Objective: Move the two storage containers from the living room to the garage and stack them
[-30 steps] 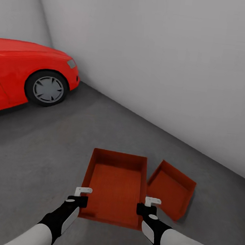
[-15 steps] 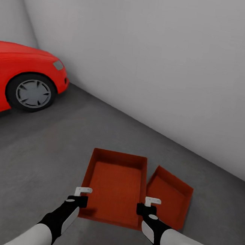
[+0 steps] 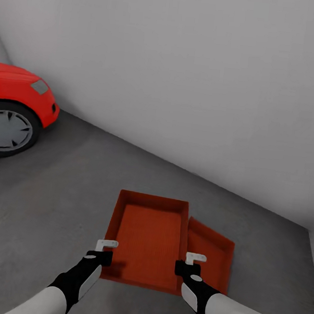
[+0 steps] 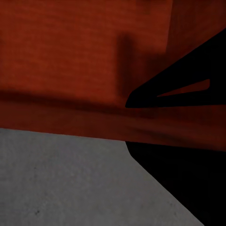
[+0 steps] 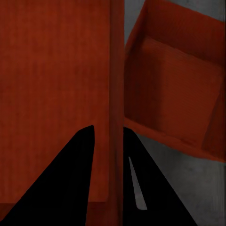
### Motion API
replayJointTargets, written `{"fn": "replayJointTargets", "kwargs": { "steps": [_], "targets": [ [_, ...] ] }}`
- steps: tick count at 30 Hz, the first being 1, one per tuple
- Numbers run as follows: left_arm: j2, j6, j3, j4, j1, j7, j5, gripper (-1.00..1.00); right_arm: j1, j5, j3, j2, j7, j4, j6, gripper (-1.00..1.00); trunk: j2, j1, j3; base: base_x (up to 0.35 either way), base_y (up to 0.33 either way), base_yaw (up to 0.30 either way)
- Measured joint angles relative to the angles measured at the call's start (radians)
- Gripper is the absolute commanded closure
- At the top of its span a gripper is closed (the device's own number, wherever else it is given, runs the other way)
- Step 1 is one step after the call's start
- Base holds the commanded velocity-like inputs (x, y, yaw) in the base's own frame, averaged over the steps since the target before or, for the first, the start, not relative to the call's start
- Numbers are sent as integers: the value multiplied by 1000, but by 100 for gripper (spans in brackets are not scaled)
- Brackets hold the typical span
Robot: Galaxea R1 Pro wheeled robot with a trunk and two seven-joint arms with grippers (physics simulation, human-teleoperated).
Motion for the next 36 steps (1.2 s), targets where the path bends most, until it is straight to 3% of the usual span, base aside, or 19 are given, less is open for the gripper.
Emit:
{"fn": "replayJointTargets", "kwargs": {
  "steps": [13, 19, 36],
  "targets": [
    [1, 3, 0, -3, 0, 0, -1, 100, 0, -1, -1, 0, 1, 0, 0, 100, 0, 0, 0, 301, 0, -163],
    [1, 4, -1, -4, 0, 0, -1, 100, 0, 0, -2, 0, 0, -1, 0, 100, 0, 1, 0, 40, 0, -78],
    [1, 3, -1, -2, 0, 0, 0, 100, 0, 0, -1, 0, 0, -1, 0, 100, 0, 1, 0, 1, 0, -277]
  ]
}}
